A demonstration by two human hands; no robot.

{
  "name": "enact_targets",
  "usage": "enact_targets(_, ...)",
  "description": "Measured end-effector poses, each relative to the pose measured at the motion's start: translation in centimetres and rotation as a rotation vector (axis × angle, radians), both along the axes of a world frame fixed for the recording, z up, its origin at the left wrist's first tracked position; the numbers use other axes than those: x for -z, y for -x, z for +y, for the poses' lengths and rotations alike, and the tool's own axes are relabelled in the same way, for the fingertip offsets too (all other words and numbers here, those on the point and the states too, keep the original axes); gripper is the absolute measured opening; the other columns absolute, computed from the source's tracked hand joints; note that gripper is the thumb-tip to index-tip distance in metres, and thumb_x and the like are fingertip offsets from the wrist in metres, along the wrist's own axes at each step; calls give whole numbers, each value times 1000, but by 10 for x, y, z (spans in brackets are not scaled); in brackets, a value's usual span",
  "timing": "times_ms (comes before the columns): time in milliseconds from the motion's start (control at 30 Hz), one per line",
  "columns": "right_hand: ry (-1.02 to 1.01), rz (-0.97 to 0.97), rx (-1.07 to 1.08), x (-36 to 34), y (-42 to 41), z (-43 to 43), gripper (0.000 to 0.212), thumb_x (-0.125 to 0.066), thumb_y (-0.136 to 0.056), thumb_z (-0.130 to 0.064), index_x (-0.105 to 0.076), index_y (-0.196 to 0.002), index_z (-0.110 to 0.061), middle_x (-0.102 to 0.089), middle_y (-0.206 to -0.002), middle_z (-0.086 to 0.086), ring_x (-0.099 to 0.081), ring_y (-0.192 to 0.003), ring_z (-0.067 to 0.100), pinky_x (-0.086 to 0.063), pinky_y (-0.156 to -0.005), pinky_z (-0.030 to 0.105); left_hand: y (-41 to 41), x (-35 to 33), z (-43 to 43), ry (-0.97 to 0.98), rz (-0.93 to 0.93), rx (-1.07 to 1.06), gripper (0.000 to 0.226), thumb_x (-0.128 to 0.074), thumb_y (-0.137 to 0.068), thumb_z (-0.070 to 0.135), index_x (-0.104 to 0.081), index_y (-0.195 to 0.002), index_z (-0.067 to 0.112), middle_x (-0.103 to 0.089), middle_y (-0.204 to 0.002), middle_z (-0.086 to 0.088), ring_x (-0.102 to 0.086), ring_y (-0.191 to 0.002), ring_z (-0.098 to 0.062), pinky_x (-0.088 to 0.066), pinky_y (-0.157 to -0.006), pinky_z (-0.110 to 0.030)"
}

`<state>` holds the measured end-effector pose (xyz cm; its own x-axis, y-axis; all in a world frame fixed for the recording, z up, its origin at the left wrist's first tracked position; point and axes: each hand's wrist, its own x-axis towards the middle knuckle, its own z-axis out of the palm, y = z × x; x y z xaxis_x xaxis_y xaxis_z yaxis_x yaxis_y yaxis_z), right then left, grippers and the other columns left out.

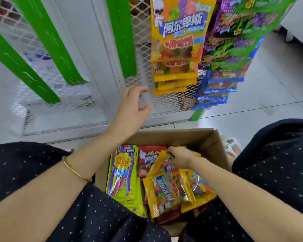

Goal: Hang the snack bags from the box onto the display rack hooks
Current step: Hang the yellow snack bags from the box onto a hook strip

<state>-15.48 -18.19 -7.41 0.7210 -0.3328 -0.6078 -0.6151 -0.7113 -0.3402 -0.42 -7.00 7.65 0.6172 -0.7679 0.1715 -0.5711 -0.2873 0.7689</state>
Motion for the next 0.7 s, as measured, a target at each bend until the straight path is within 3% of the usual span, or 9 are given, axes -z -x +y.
enact_targets(67,-20,2,55,13,-1,10,51,-58,-89,-37,-40,-129,-11,-58,-119,12,-55,-107,31,-48,-86,42,-1,0,0,-15,26,-18,42,-55,-91,11,-44,-132,14,-38,-132,-1,-38,-118,-2,-37,-83,2)
enact_targets(167,-23,-50,231,26,-2,19,51,-62,-88,-32,-40,-127,-9,-53,-124,14,-53,-112,31,-47,-91,44,-3,1,0,-26,41,-28,41,-55,-92,13,-44,-132,16,-38,-132,1,-38,-119,-1,-36,-80,6)
enact_targets(233,-58,-60,288,28,-5,20,46,-63,-87,-31,-46,-123,-7,-51,-124,13,-53,-112,29,-46,-93,39,-4,3,0,-37,41,-36,40,-55,-92,14,-44,-131,16,-39,-133,1,-39,-117,-1,-35,-78,7)
enact_targets(300,-122,-71,274,26,-7,21,21,-63,-88,-29,-58,-97,-11,-58,-102,4,-57,-90,19,-46,-79,30,-5,5,0,-56,43,-36,39,-54,-92,15,-45,-131,16,-40,-133,0,-40,-116,-1,-36,-77,4)
enact_targets(367,-186,-111,303,22,-8,19,21,-65,-87,-29,-55,-75,-14,-53,-80,-2,-51,-72,11,-40,-63,25,-3,6,0,-79,59,-25,38,-55,-92,15,-46,-130,16,-41,-133,-1,-41,-114,-1,-37,-83,-4)
enact_targets(500,-346,-254,429,-6,-11,-2,33,-69,-84,-25,-62,-107,-3,-60,-95,4,-57,-90,18,-47,-76,30,-4,14,-2,-199,89,25,37,-57,-92,20,-48,-128,15,-48,-131,-3,-48,-110,-6,-36,-91,-18)
enact_targets(600,-577,-395,512,-48,-9,-18,7,-65,-86,-14,-65,-93,-12,-69,-92,5,-65,-84,21,-54,-83,37,-5,21,-1,-382,157,126,46,-60,-90,24,-46,-131,11,-51,-131,-5,-50,-112,-12,-39,-91,-22)
enact_targets(700,-648,-542,557,-85,-6,-27,8,-60,-89,-12,-65,-95,-10,-70,-98,12,-67,-87,25,-57,-78,37,-2,25,0,-492,217,202,49,-62,-88,25,-45,-132,11,-51,-132,-6,-51,-115,-16,-42,-99,-30)
